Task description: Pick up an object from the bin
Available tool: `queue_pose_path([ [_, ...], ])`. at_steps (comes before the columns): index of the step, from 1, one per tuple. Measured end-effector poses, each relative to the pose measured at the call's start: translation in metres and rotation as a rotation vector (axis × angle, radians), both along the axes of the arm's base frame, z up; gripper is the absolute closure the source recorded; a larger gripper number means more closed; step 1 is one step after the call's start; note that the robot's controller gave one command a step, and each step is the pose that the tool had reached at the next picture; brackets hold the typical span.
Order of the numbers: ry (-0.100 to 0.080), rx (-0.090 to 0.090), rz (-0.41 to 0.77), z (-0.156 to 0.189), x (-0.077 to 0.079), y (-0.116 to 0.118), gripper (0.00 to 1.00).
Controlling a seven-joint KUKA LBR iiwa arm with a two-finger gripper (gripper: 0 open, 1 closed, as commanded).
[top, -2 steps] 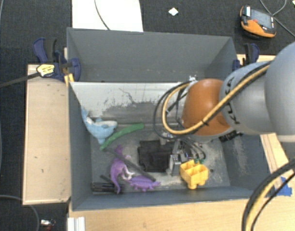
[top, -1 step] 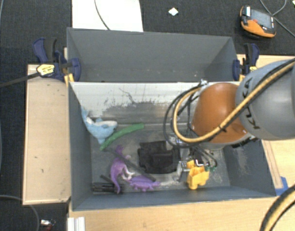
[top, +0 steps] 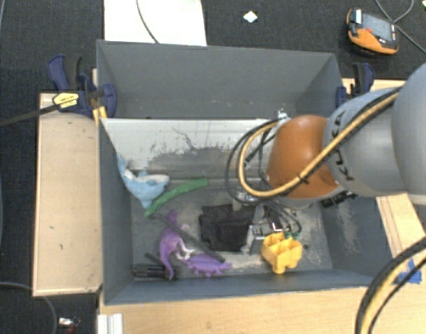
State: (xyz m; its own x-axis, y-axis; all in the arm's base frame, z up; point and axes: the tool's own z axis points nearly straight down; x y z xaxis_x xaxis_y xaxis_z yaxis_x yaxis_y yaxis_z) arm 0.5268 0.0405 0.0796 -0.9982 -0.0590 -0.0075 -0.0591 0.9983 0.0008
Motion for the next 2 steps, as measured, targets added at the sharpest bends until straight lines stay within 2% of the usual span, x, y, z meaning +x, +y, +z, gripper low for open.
queue_pose_path([
  [1, -0.015, -0.002, 0.051, -0.008, 0.023, 0.023, 0.0],
  [2, -0.007, -0.001, 0.012, 0.0, 0.006, 0.004, 1.0],
])
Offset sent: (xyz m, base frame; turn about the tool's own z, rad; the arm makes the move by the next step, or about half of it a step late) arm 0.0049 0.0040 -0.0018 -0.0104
